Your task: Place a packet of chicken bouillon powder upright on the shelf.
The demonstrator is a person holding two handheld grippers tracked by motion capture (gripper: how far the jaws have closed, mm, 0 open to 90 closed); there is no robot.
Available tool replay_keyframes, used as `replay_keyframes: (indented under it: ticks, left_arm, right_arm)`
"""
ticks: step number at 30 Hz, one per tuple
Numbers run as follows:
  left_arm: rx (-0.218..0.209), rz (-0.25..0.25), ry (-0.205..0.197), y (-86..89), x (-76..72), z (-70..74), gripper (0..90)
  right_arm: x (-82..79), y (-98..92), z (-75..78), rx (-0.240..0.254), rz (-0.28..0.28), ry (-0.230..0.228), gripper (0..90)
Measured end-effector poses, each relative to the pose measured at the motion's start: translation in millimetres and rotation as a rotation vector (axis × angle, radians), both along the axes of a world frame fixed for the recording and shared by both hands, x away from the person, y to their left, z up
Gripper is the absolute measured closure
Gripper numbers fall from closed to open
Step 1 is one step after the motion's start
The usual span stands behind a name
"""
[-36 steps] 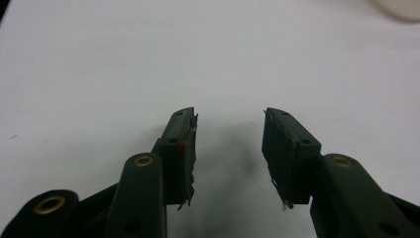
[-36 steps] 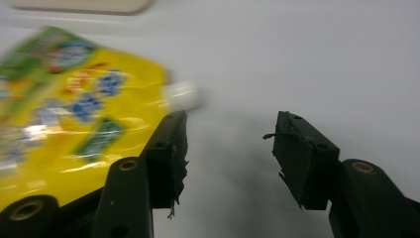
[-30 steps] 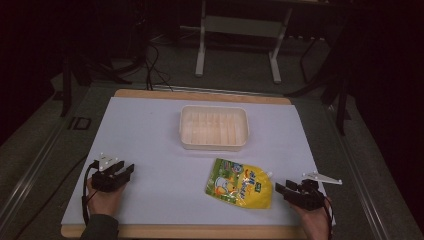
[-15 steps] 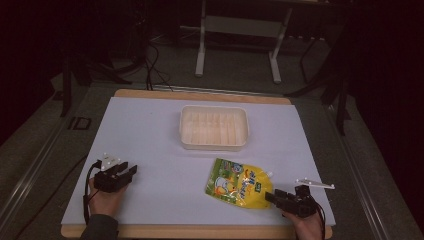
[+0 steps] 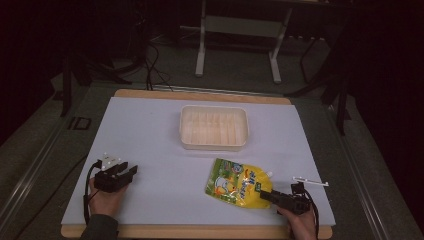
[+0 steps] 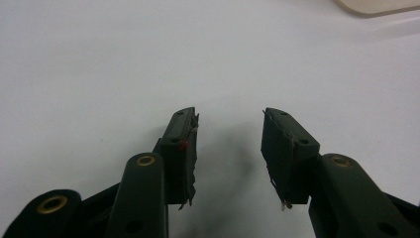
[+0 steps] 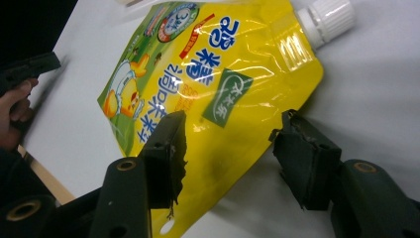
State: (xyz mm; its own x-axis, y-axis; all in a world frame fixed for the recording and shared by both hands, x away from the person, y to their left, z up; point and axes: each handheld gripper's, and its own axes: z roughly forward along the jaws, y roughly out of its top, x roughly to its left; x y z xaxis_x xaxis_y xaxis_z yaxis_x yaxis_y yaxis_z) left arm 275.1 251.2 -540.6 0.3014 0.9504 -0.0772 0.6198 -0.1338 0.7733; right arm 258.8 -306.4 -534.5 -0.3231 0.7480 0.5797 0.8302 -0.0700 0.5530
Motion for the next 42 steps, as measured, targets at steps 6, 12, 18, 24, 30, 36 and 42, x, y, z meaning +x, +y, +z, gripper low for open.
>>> replay_keyframes:
  ticks: [6,12,18,24,30,36,42]
  left_arm:
    - [0.005,-0.003,-0.001,-0.3,-0.1,0.0,56.4]
    - [0.003,-0.004,0.000,-0.3,0.0,-0.1,56.5]
    - [0.009,-0.003,-0.001,-1.3,0.1,-0.3,56.5]
    - [0.011,-0.002,0.001,-1.6,0.1,-0.3,56.4]
    - [0.010,-0.004,-0.002,-1.3,0.0,-0.3,56.3]
    - [0.011,-0.002,0.000,-1.5,0.1,-0.3,56.2]
    - [0.011,-0.001,-0.001,-1.3,0.0,-0.3,56.1]
  right_arm:
    - [3.5,5.1,-2.2,0.026,0.005,0.006,48.4]
    - [3.6,8.6,-3.9,0.068,0.019,0.038,50.2]
    - [9.3,18.6,-4.3,0.068,0.021,0.043,52.4]
    - [21.4,36.2,0.0,0.085,0.048,0.042,64.7]
    - [28.8,40.0,15.2,0.112,0.048,-0.006,79.6]
    - [32.3,45.0,27.9,0.117,0.072,-0.042,84.1]
    - [36.8,51.1,40.7,0.118,0.108,-0.060,84.4]
